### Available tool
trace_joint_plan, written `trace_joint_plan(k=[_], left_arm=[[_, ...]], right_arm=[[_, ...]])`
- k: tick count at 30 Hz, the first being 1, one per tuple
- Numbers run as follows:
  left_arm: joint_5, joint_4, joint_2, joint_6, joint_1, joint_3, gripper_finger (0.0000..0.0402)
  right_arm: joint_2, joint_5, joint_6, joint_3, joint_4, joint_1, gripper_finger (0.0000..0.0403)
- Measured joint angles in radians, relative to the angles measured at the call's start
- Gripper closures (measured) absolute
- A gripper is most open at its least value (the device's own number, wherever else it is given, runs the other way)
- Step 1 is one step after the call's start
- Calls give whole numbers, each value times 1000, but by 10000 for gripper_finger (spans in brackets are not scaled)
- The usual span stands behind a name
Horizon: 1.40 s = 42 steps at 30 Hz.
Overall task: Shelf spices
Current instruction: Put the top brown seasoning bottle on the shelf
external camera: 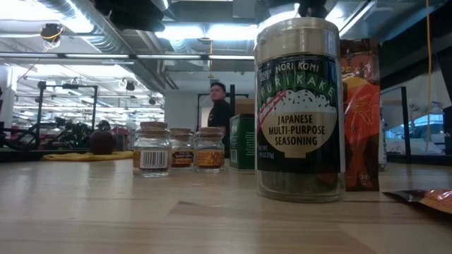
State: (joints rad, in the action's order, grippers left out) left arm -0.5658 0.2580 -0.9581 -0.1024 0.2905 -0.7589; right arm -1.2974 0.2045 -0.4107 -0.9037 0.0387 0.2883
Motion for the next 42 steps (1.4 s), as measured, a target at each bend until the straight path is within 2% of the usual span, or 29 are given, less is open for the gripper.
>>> trace_joint_plan(k=[4,8,13,28,37,42], left_arm=[[16,2,0,-1,0,0,153],[16,1,0,1,0,0,153],[16,1,0,5,0,0,153],[15,-5,0,5,-2,0,153],[14,-4,0,4,-3,0,153],[14,-4,0,4,-3,0,153]], right_arm=[[2,-14,29,-57,-100,-32,221],[5,-14,48,-145,-332,-48,140],[5,-19,-37,-152,-403,-18,88],[-129,-2,-214,-125,-368,216,79],[-146,76,-248,-125,-371,281,79],[-146,166,-249,-125,-376,313,79]])
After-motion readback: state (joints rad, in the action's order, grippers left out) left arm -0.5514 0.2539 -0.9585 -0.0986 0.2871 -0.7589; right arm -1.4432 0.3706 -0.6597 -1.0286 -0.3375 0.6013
